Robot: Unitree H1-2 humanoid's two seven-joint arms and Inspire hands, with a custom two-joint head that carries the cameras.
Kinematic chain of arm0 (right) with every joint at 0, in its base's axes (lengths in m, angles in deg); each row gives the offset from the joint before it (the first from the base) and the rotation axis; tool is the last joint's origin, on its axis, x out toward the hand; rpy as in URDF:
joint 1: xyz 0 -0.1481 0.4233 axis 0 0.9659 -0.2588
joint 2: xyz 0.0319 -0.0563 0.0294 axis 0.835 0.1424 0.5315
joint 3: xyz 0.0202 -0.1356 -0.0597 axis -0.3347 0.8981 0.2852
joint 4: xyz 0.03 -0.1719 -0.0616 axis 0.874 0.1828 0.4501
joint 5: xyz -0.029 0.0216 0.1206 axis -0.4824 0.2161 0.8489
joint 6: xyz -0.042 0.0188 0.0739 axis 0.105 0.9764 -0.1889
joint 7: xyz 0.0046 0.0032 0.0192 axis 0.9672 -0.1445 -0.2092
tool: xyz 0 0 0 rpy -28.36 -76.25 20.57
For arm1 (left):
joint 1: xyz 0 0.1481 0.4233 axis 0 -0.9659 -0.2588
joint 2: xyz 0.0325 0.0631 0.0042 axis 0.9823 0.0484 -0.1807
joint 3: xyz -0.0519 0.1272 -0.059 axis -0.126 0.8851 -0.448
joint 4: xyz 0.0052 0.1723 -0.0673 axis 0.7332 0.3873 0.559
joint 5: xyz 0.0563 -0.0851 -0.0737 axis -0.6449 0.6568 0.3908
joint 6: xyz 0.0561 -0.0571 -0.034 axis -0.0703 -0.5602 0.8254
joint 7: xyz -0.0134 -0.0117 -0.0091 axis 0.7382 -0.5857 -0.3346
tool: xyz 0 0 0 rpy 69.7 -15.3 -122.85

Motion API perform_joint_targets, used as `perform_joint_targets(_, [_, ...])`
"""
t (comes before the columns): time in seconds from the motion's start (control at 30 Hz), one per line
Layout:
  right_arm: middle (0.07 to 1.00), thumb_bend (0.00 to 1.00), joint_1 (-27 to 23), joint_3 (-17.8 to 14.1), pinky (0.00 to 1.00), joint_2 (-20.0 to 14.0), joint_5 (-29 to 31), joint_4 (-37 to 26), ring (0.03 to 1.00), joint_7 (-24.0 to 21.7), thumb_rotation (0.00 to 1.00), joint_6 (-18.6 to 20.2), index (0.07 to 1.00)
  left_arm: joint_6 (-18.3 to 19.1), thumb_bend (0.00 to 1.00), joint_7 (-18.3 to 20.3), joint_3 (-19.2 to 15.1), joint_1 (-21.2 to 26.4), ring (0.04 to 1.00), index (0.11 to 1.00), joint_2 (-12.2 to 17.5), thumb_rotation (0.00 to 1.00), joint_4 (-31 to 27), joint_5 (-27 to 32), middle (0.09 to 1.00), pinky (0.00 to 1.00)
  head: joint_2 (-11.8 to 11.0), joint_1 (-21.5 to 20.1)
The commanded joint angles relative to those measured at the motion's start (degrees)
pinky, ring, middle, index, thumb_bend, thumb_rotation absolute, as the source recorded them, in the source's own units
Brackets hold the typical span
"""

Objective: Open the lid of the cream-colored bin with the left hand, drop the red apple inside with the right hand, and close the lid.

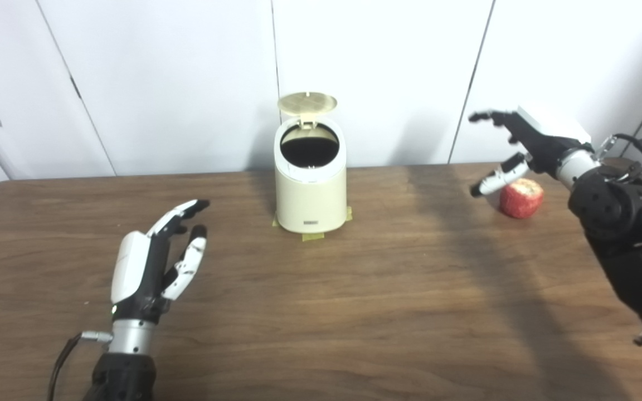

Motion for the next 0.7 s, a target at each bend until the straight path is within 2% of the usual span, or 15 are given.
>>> perform_joint_targets(0.0, [0.897,0.99,-3.39,-0.04,0.64,-2.29,-2.03,1.92,0.847,0.53,0.28,1.08,0.848,-0.22,0.25,0.07,-1.10,1.69,0.807,0.800,0.14,0.87,-1.06,1.45,0.812,0.72,0.12,-0.01])
perform_joint_targets(0.27, [0.899,1.00,-4.56,0.71,0.67,-3.34,-1.73,11.88,0.870,4.30,0.24,-1.81,0.828,-1.11,0.24,0.25,-1.75,1.61,0.796,0.792,0.00,0.84,-0.55,1.66,0.805,0.69,0.46,-0.15])
perform_joint_targets(0.47, [0.910,1.00,-5.50,2.26,0.73,-3.83,-1.87,14.91,0.894,3.64,0.26,-1.29,0.824,-0.29,0.24,0.46,-1.69,1.47,0.799,0.792,-0.36,0.86,-1.09,1.31,0.806,0.69,0.52,-0.09])
perform_joint_targets(0.57, [0.916,1.00,-5.64,2.43,0.73,-4.18,-1.32,15.88,0.899,3.46,0.24,-1.29,0.823,-0.17,0.24,0.37,-1.72,1.35,0.799,0.792,-0.50,0.86,-1.34,0.92,0.805,0.69,0.62,-0.13])
perform_joint_targets(0.67, [0.918,1.00,-5.70,2.88,0.72,-4.81,-1.38,17.08,0.894,3.67,0.26,-1.95,0.824,0.31,0.25,0.46,-1.97,1.30,0.801,0.794,-0.66,0.87,-1.68,0.84,0.809,0.70,0.76,0.04])
